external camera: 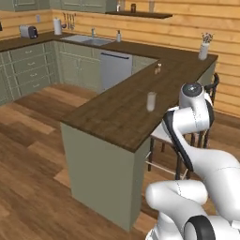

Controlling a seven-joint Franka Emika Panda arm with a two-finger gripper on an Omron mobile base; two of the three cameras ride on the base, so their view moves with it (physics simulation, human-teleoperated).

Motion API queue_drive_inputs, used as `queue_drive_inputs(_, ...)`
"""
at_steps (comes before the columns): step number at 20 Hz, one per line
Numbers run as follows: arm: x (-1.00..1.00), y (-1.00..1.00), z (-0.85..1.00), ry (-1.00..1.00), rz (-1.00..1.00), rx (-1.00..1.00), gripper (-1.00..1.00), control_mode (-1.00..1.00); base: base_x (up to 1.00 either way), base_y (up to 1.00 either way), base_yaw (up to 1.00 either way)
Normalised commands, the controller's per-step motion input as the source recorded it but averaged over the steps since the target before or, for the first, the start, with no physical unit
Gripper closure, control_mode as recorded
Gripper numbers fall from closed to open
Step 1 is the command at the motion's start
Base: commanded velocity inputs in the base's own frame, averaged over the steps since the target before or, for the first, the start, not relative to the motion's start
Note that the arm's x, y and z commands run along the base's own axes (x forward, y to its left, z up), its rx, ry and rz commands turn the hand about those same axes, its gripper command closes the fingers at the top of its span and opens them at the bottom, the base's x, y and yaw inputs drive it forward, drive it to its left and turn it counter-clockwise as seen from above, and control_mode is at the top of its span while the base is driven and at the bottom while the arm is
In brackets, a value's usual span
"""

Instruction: Take a straw from the drawer in front and place it inside the glass cup on the dining counter.

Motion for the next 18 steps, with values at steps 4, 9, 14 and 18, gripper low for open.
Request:
queue_drive_inputs(4, 0.0, 0.0, 0.0, 0.0, 0.0, 0.0, 1.0, 1.0, 0.05, -0.81, 0.48)
queue_drive_inputs(9, 0.0, 0.0, 0.0, 0.0, 0.0, 0.0, 1.0, 1.0, 0.03, -0.82, 0.48)
queue_drive_inputs(14, 0.0, 0.0, 0.0, 0.0, 0.0, 0.0, 1.0, 1.0, 0.0, -0.83, 0.47)
queue_drive_inputs(18, 0.0, 0.0, 0.0, 0.0, 0.0, 0.0, 1.0, 1.0, 0.0, -0.8, 0.47)
